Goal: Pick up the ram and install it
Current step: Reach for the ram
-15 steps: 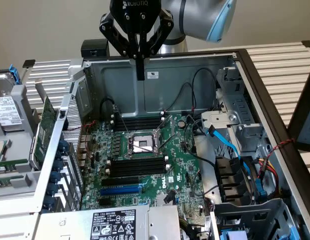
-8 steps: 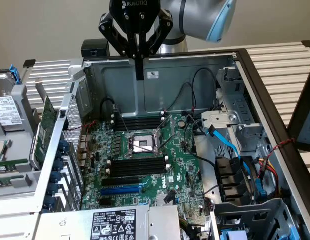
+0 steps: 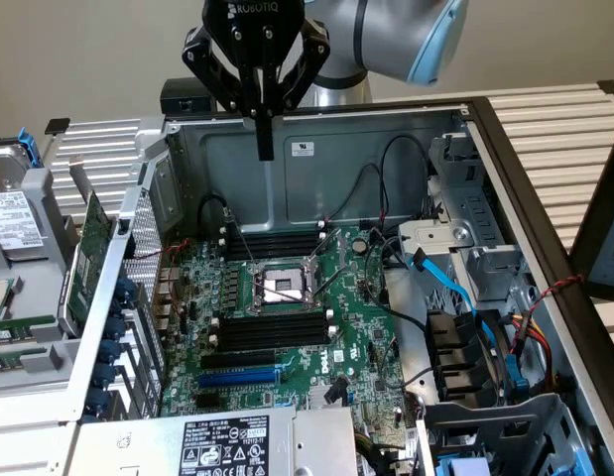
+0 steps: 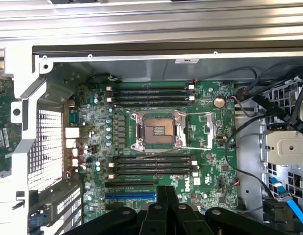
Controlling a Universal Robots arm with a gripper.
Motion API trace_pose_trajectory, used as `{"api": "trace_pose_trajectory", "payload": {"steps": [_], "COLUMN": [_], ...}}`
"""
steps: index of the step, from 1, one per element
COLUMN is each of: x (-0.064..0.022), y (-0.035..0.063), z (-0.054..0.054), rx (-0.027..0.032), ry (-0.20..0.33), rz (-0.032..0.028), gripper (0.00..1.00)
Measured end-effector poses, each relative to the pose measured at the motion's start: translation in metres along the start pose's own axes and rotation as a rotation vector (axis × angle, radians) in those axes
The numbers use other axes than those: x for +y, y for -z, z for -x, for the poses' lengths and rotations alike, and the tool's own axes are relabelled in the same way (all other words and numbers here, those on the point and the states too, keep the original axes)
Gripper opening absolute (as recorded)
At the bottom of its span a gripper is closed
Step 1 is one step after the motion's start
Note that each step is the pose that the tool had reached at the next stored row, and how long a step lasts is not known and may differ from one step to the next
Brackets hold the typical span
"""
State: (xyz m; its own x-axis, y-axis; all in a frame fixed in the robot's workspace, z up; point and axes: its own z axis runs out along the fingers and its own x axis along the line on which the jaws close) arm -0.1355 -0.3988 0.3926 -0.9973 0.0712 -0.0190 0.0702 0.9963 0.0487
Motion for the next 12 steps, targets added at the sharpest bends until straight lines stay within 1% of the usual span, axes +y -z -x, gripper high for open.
{"api": "trace_pose_trajectory", "payload": {"steps": [7,9,12], "x": [-0.0011,-0.0014,-0.0018], "y": [0.0002,0.0001,0.0], "z": [-0.008,-0.009,-0.014], "rx": [0.0,-0.0003,-0.0004], "ry": [-0.001,-0.003,-0.003], "rz": [0.0,-0.0013,-0.0015], "gripper": [0.11,0.11,0.11]}}
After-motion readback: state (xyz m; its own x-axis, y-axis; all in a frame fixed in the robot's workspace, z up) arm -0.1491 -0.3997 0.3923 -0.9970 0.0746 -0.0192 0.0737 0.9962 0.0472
